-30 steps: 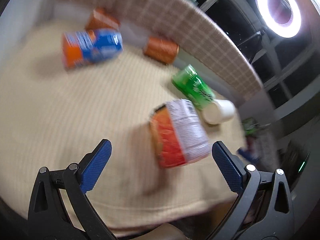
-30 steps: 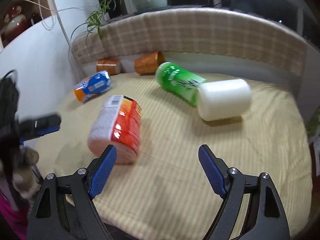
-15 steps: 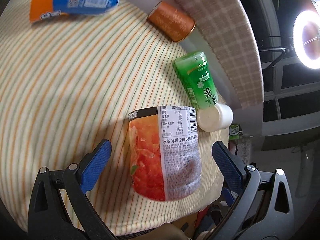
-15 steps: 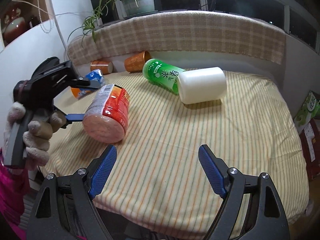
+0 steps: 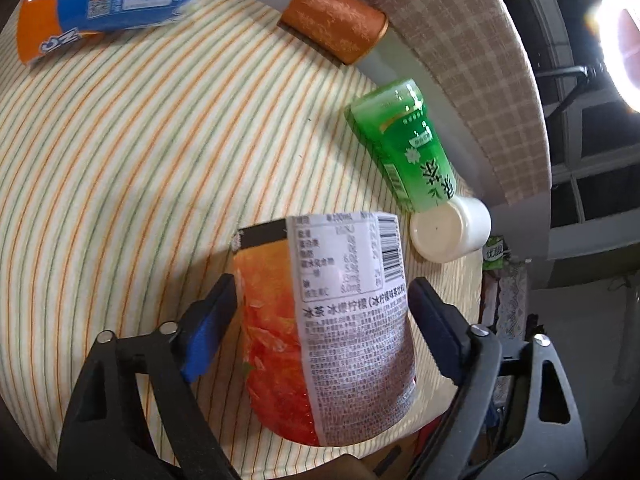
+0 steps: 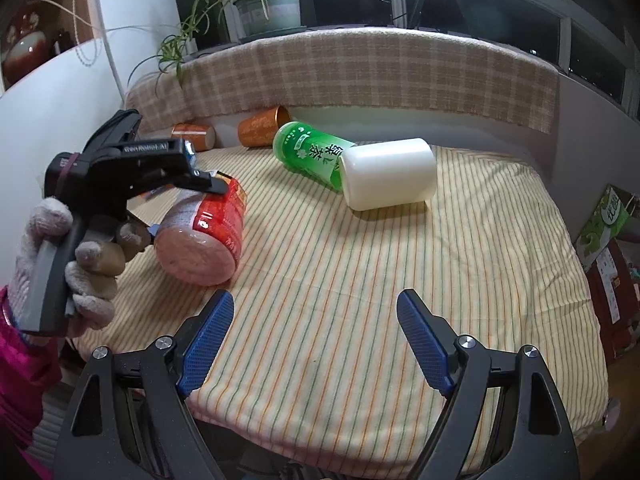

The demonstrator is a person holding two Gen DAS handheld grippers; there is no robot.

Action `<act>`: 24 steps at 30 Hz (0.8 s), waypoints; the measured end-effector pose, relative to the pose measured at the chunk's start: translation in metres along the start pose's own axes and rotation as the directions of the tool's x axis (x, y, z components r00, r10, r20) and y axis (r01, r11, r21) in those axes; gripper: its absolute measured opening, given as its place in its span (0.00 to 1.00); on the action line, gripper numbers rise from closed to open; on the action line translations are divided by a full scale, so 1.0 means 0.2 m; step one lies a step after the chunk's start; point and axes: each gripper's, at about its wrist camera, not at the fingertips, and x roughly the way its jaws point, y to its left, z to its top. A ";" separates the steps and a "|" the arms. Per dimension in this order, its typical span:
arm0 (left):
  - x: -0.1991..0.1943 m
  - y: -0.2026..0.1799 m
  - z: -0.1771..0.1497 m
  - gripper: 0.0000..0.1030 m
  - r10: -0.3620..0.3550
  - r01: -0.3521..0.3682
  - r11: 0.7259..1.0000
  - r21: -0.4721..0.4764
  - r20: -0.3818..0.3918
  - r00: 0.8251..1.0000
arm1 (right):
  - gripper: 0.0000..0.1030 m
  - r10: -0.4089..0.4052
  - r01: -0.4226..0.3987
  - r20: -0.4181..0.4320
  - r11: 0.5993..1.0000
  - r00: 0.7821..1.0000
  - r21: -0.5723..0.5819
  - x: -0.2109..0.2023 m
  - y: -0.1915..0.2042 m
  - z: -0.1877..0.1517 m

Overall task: Flip cup upright
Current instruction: 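Close the left tool around the red-orange cup's body, then rotate the held cup with the left tool so its opening faces up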

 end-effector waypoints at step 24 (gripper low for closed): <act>-0.17 -0.30 -0.20 0.80 0.111 -0.215 0.913 0.348 0.295 0.949 | 0.81 -0.022 0.021 0.010 0.998 1.000 0.058 0.01 -0.05 0.00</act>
